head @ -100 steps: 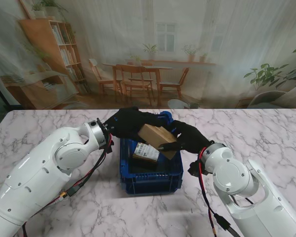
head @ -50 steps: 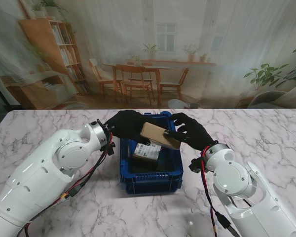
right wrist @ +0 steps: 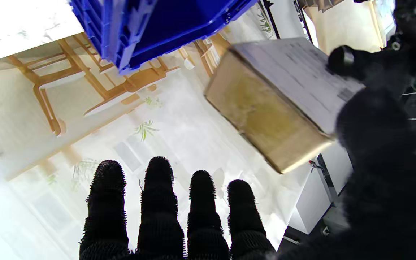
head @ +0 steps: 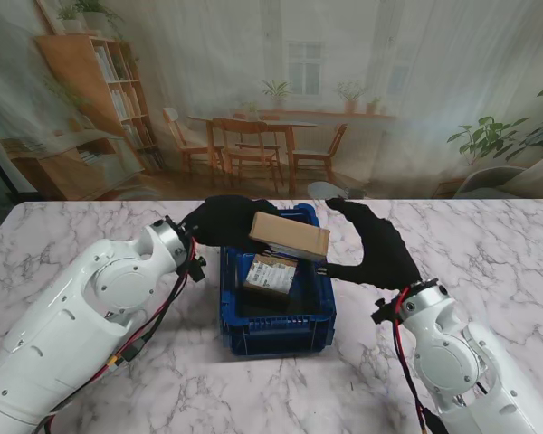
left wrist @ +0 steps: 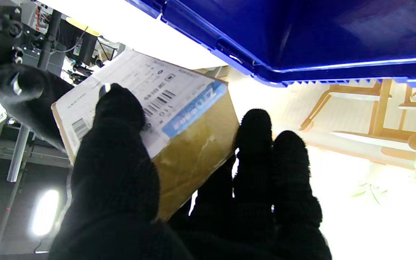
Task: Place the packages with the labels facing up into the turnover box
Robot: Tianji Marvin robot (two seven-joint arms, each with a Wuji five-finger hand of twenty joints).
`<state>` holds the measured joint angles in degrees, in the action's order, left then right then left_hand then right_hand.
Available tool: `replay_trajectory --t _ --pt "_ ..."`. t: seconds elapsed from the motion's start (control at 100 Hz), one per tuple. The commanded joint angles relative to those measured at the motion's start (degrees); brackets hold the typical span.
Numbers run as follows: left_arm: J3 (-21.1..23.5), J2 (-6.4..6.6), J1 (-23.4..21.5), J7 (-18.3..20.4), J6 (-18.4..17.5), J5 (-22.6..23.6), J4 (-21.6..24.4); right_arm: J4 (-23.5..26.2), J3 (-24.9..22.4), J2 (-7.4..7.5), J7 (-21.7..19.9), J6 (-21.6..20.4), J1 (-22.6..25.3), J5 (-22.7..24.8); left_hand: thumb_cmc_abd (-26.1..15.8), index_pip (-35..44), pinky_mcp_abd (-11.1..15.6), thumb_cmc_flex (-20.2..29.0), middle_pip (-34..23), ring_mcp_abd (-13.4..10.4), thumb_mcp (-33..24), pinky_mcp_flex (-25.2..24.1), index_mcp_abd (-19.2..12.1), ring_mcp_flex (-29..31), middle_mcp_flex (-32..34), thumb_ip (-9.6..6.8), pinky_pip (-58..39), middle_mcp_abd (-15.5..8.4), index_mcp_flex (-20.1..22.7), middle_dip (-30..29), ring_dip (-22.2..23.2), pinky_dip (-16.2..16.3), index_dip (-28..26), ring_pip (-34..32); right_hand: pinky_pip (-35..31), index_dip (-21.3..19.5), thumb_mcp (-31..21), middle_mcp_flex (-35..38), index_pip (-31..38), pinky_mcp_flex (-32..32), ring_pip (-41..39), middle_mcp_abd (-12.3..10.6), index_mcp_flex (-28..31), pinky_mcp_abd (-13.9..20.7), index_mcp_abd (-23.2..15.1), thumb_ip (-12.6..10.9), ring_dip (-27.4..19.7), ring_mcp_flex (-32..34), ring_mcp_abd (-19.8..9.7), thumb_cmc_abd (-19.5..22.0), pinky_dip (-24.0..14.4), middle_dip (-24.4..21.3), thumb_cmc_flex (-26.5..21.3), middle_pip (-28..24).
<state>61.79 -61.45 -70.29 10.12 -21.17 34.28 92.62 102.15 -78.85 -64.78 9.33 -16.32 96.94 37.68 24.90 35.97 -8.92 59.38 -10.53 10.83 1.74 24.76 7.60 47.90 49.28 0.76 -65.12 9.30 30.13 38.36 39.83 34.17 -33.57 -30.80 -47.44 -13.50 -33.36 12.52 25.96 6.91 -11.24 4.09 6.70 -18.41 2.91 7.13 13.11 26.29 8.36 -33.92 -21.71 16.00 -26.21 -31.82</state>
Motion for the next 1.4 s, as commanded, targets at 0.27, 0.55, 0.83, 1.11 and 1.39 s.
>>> replay_trajectory --t 0.27,0.55,0.83,1.11,1.39 --pt "1.7 0.20 -2.1 0.0 -0.9 0.8 2.1 -5.4 0.6 0.43 0.2 -6.2 -0.9 -2.0 -8.0 11.0 2.5 7.4 -10.2 -1.3 -9.6 -0.2 -7.4 -0.5 7.4 -2.14 -1.9 -5.6 8.2 4.2 0.3 0.1 -3.6 -0.1 -2.3 -2.7 3.7 -2.2 2.2 2.1 2.2 -0.3 -1.7 3.7 2.1 -0.3 -2.5 2.1 -4.6 -0.9 3.2 0.3 1.2 0.1" --pt "-0.9 -0.09 -1.1 -1.0 0.4 1.3 0.7 -8.1 5.4 -0.66 2.5 -3.0 -5.6 -5.4 -8.1 10.8 2.4 7.5 -10.1 -1.2 -9.6 -0.5 -7.3 -0.7 7.1 -1.98 -1.8 -5.7 8.1 4.1 0.3 -0.1 -3.8 0.0 -8.1 -12.4 2.4 1.4 23.3 3.6 -6.6 1.8 1.5 3.4 -0.8 -0.4 2.3 6.8 -3.4 -1.5 3.5 3.6 -2.0 -8.9" --pt "-3.0 -0.37 0.2 -0.8 1.7 -0.2 -0.8 -9.3 8.4 -1.12 1.6 -0.1 -8.3 -9.1 -8.1 10.7 2.4 7.5 -10.1 -1.3 -9.5 -0.5 -7.3 -0.7 7.2 -1.95 -1.8 -5.6 8.1 4.1 0.2 -0.1 -3.8 0.0 -13.5 -22.0 -21.6 8.5 37.4 8.9 -13.9 0.8 5.6 4.7 -5.7 0.9 5.2 12.4 -5.1 -4.5 3.7 9.0 -2.7 -19.5" --pt "-3.2 -0.48 0.1 -1.0 2.0 -1.0 -0.9 -9.2 9.4 -1.11 -0.3 1.0 -9.2 -11.4 -8.4 10.4 2.5 7.2 -10.0 -1.2 -9.3 -0.8 -7.2 -1.0 6.8 -1.81 -1.6 -5.7 7.9 4.0 0.1 -0.2 -3.8 0.1 -15.4 -15.5 -25.6 27.2 48.7 12.9 -23.9 -5.1 12.1 2.3 -13.5 7.2 11.3 26.5 -7.8 -2.2 3.3 17.3 -9.3 -29.7" --pt "-2.7 -0.16 -0.1 1.9 3.6 -3.8 -0.5 -6.0 8.4 -0.87 -3.2 5.1 -7.5 -14.3 -13.4 -6.7 -1.0 -2.1 -10.7 0.6 -3.8 -9.0 -1.9 -9.5 -6.0 -1.34 8.9 -3.2 3.3 -11.3 -4.3 -2.4 -0.8 8.0 -18.2 -12.5 -22.5 39.2 49.3 15.2 -31.3 -4.8 19.3 -2.3 -17.1 7.0 15.5 35.2 -7.1 1.1 1.7 19.4 -15.0 -31.0"
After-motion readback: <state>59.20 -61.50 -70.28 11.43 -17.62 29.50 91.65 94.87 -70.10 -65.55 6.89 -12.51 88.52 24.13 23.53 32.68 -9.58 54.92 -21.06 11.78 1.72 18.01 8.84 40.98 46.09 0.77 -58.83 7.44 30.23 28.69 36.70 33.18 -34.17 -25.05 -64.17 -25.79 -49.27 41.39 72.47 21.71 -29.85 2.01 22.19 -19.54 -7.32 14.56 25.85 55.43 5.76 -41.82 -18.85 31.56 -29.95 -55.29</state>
